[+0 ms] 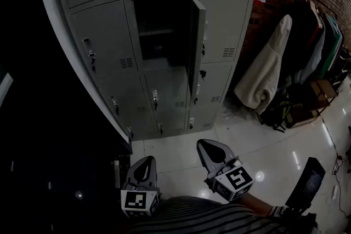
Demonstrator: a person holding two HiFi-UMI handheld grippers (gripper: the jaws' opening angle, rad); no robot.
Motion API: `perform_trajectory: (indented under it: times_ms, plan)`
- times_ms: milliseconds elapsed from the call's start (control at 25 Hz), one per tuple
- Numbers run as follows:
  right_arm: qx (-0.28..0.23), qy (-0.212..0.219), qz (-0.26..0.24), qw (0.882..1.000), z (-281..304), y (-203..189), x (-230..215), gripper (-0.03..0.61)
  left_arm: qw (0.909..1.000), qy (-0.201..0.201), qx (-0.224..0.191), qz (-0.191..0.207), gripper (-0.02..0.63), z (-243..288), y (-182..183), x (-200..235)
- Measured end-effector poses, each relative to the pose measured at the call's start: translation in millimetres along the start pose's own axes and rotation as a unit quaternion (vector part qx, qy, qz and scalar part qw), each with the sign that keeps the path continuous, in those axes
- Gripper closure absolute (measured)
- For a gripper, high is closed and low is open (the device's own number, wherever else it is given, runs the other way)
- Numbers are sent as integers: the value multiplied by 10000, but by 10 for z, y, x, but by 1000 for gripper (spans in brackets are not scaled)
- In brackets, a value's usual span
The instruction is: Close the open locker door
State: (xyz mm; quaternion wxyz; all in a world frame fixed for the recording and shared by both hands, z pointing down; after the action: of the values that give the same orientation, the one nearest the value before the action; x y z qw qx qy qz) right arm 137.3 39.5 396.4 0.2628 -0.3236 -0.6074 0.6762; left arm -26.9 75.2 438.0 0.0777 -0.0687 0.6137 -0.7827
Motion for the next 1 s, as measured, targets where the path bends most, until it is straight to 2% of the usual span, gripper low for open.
perform_trajectory:
  times_ms: [200, 320, 440, 680, 800, 880, 1000]
  plan:
    - [-132, -203, -138, 9996, 34, 265, -350, 575, 9999, 126, -26, -32, 611, 132, -17, 23]
    - [-267, -217, -378, 9987, 143, 433, -615, 575, 9995, 238, -205, -48, 611, 325, -4, 159]
    - [-402, -231, -621, 9970, 319, 573, -962, 510, 9993, 174, -327, -43, 611, 565, 35, 242]
    - [-504, -372, -624, 9961, 846, 848, -1670, 451, 9992, 8, -368, -133, 611, 1239, 221, 610]
    - [-452, -195, -749, 9960, 1099, 986, -1945, 429, 9988, -212, -433, -102, 611, 1640, 425, 778]
    - [-284, 111, -987, 9946, 1297, 1031, -2012, 426, 9982, -399, -441, -54, 611, 1912, 549, 889]
    - [-192, 465, -978, 9939, 1529, 1069, -2035, 414, 9969, -644, -447, 7, 611, 2305, 727, 1074]
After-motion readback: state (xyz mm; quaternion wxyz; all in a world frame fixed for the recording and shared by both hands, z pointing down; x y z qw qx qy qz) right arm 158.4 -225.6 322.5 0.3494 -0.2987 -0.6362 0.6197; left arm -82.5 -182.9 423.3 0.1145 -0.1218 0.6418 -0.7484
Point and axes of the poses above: the fingertips, and each gripper's own axes: z forward along the fingers, x to its left, y out of its top, the point moved 2 cm from there along -z, backward along the fingers, and after that the axes turned 9 degrees about y, right-handed, at the moved point
